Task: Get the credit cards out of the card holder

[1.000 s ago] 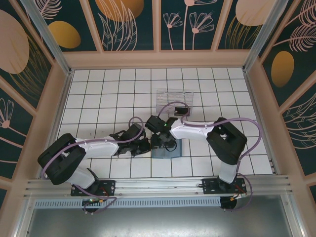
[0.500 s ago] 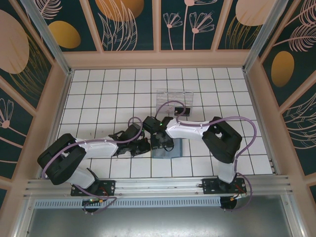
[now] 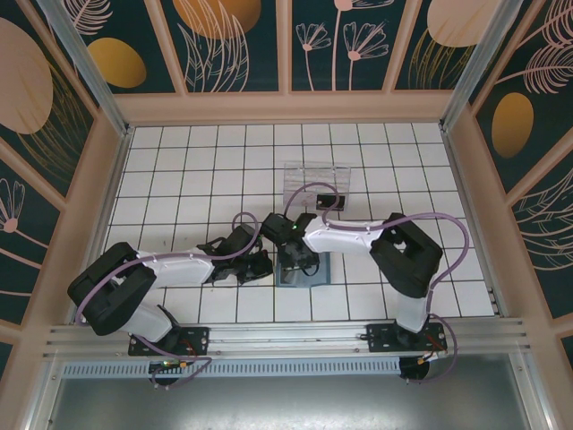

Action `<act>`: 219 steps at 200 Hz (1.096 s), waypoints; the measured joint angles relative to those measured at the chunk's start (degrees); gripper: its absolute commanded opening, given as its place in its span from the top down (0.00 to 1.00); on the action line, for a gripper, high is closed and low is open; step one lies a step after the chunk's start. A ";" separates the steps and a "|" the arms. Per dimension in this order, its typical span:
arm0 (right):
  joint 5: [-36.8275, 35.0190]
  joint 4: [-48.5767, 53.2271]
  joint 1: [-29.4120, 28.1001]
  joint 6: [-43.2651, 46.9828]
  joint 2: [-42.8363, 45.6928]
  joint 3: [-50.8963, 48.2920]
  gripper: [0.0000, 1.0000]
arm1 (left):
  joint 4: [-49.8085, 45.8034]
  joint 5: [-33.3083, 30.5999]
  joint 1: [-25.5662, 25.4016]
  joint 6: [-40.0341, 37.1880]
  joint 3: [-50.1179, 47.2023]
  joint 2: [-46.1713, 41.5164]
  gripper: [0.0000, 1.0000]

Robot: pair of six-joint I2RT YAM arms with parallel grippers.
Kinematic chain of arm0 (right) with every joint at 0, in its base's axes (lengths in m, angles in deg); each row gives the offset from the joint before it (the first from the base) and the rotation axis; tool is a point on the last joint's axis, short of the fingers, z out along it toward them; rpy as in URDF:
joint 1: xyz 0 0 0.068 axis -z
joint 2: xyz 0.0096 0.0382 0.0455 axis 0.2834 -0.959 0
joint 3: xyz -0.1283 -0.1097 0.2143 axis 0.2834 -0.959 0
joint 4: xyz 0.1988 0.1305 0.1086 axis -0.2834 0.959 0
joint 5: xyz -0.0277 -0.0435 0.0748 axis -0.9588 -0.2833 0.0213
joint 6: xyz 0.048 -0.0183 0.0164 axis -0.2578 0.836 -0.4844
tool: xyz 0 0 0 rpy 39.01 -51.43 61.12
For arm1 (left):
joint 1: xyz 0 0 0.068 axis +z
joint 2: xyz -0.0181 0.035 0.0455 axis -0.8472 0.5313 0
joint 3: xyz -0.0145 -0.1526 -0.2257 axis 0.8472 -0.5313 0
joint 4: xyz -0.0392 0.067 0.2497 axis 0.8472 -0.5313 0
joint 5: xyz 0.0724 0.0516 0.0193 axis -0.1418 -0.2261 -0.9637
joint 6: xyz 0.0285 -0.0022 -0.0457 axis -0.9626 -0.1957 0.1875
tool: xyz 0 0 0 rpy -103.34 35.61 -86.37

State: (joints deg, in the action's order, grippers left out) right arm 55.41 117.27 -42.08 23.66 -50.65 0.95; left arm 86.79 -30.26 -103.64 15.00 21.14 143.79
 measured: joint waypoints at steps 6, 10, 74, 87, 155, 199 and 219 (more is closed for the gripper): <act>-0.15 -0.39 0.07 -0.04 0.68 -0.76 0.84 | 0.00 -0.04 0.00 -0.02 0.04 0.00 0.94; -0.22 -0.83 0.11 -0.07 1.29 -1.42 0.83 | -0.02 -0.04 0.00 -0.15 0.07 0.00 0.94; -1.33 -4.35 3.28 -0.15 9.20 -10.67 0.77 | -1.46 -0.11 0.00 -0.50 1.68 1.09 0.94; -1.57 -4.90 4.02 -0.26 10.23 -12.20 0.74 | -1.75 -0.15 -0.02 -0.66 2.16 1.44 0.94; -5.31 -4.66 5.95 -2.95 14.69 -16.59 0.61 | -5.09 -0.37 -0.02 -0.92 4.74 2.75 0.94; -8.87 -0.04 7.89 -5.25 18.71 -18.25 0.60 | -7.93 -1.01 -0.02 -1.77 6.67 3.41 0.94; -10.71 2.82 8.28 -5.79 20.06 -17.38 0.61 | -9.64 -2.27 0.00 -1.97 7.52 3.41 0.94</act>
State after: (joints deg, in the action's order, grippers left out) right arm 44.70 120.09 -33.80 17.87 -30.59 -16.43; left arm 77.15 -32.54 -103.64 13.03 28.66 147.20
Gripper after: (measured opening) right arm 0.399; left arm 0.061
